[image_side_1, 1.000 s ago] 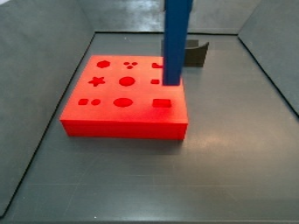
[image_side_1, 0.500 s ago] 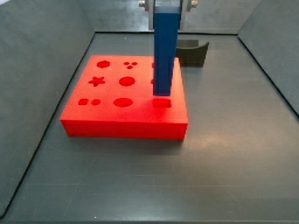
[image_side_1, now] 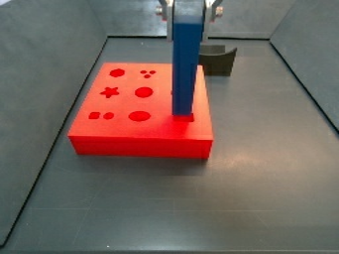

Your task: Insert the rectangle object.

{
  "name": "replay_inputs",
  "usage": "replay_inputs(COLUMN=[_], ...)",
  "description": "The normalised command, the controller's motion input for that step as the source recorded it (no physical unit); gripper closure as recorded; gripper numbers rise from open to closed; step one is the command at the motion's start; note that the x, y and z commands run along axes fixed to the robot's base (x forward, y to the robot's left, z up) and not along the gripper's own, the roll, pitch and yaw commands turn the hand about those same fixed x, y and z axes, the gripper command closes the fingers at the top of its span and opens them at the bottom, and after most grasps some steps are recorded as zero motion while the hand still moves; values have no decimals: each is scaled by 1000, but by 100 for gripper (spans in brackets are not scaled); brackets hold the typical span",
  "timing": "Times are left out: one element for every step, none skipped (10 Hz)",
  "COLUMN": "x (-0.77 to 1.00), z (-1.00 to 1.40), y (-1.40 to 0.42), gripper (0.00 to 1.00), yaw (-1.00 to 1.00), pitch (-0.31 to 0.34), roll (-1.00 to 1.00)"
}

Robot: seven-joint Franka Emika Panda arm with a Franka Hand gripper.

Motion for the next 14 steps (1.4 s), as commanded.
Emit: replay_inputs(x=[34, 54, 100, 146, 217, 317, 297, 169, 57, 11, 0, 0, -11, -3], z=[-206, -177, -140, -174, -183, -211, -231, -169, -177, -306, -543, -711, -840, -891], y=[20, 0, 0, 0, 0, -26, 0, 0, 0, 0, 94, 100, 94, 57], gripper=[100, 100, 100, 100, 100, 100, 100, 100, 100, 100, 100, 100, 100, 100], yaw=[-63, -63, -49, -37, -49, -43, -40, -20, 0, 0, 0, 0, 0, 0], pitch=[0, 0, 1, 11, 19, 49, 49, 23, 0, 0, 0, 0, -16, -24], roll=[16, 9, 4, 3, 3, 16, 10, 11, 0, -64, -163, -164, -157, -137])
